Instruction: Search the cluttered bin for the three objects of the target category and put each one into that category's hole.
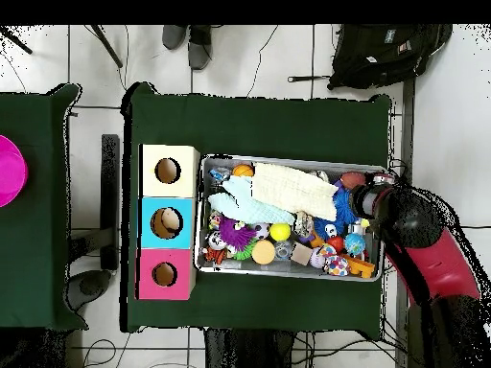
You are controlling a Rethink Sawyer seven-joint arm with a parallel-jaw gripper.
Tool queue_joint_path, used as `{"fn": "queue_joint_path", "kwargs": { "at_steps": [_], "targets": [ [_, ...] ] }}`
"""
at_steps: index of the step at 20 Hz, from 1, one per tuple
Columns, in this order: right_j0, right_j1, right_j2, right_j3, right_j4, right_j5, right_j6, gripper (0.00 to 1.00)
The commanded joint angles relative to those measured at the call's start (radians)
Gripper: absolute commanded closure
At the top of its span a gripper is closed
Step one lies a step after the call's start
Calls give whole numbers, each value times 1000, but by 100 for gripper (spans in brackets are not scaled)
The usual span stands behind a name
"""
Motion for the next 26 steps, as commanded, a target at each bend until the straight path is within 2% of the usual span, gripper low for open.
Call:
{"fn": "queue_joint_path", "kwargs": {
  "at_steps": [1, 17, 26],
  "targets": [
    [-23, 18, 124, 134, -68, -82, 7, 0],
    [-81, 52, 166, 120, -139, -97, -6, 0],
    [-120, 38, 171, 108, -180, -48, -28, 0]
  ]
}}
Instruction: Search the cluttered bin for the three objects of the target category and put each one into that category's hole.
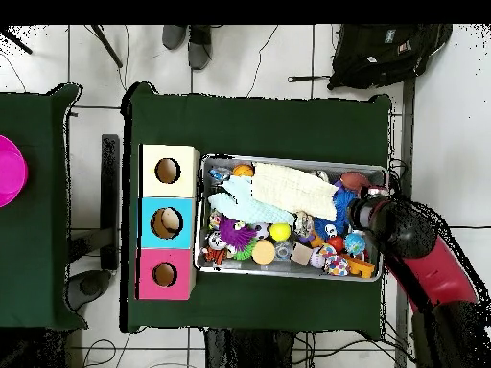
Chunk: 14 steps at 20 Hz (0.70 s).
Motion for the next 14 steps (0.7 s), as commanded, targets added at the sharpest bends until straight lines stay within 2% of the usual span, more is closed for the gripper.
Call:
{"fn": "queue_joint_path", "kwargs": {
  "at_steps": [1, 14],
  "targets": [
    [-38, 31, 99, 60, -57, -7, -27, 0],
    [-49, 86, 114, 46, -100, -70, 6, 0]
  ]
}}
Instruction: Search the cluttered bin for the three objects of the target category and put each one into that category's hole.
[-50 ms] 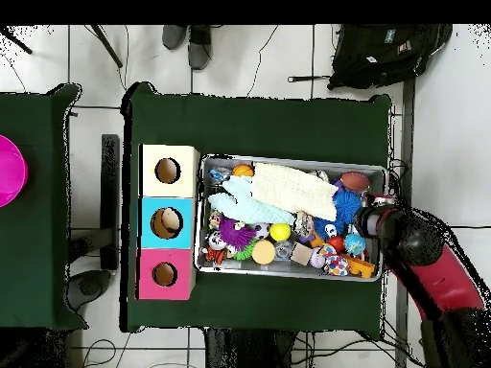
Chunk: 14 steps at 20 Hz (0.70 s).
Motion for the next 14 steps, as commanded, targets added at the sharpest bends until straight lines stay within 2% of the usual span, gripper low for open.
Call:
{"fn": "queue_joint_path", "kwargs": {
  "at_steps": [1, 14],
  "targets": [
    [-3, 67, 108, 46, -53, -70, 9, 0],
    [39, 88, 54, 11, -57, -58, 45, 0]
  ]
}}
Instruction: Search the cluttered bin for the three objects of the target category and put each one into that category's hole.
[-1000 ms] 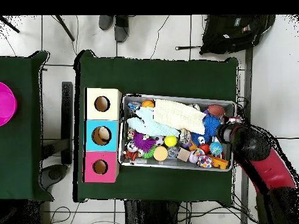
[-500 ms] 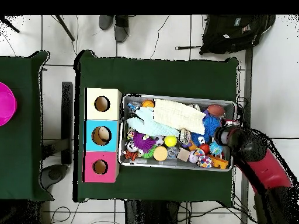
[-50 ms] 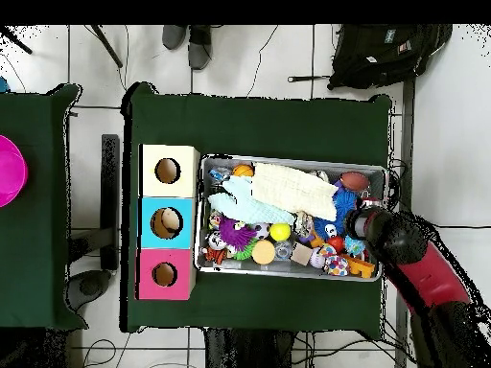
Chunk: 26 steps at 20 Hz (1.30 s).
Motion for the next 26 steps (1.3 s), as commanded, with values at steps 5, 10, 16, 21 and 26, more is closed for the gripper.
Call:
{"fn": "queue_joint_path", "kwargs": {
  "at_steps": [5, 10, 16, 21, 26],
  "targets": [
    [23, 50, 43, -10, -35, -17, 28, 0],
    [6, 50, 51, -18, -42, -1, 5, 0],
    [-7, 36, 52, -14, -49, 18, -12, 0],
    [-18, 17, 43, -13, -56, 50, -30, 0],
    [-42, 15, 53, -9, -71, 52, -49, 0]
  ]
}}
